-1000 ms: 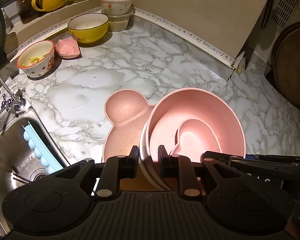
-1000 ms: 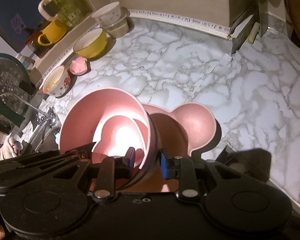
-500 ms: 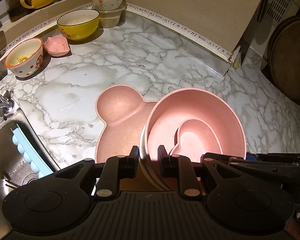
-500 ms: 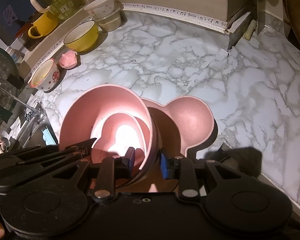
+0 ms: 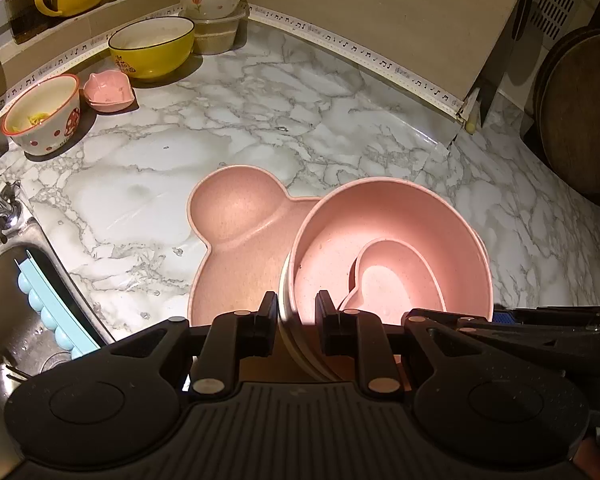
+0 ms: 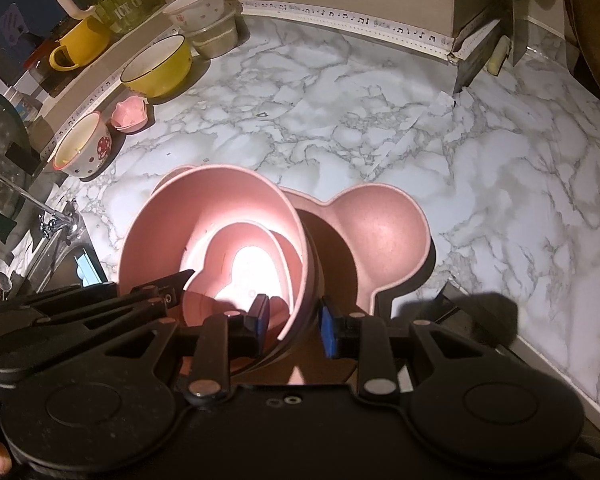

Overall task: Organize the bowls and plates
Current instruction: 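Lower the stacked bowls onto the pink bear plate and open both tools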

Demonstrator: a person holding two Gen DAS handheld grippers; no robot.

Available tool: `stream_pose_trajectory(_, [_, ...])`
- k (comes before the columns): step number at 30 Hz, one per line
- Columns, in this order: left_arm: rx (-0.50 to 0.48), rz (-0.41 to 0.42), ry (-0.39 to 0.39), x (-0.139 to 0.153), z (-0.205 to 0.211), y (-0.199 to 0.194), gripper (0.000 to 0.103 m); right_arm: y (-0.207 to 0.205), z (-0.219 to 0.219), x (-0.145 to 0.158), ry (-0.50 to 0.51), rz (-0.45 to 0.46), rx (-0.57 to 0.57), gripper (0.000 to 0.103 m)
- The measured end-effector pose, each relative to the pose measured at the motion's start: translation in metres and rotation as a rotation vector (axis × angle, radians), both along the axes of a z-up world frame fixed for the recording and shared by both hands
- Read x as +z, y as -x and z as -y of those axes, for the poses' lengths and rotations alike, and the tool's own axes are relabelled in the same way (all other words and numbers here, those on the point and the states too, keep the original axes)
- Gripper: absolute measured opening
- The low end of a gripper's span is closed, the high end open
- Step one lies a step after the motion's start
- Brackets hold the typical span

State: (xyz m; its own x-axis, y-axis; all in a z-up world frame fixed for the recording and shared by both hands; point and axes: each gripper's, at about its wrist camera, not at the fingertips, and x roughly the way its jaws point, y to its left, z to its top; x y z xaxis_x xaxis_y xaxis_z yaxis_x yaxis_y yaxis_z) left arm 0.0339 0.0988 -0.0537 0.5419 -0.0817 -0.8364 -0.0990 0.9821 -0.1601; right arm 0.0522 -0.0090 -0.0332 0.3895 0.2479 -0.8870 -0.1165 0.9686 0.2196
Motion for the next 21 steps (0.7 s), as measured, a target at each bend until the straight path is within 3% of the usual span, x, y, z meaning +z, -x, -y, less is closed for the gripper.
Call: stream_pose_trajectory(21, [-0.039, 0.035, -0.002, 0.0003, -0.0041, 0.0069, 0.019, 0.0096, 0.0014, 0.0079, -0.002, 0.055, -0.006, 0.037])
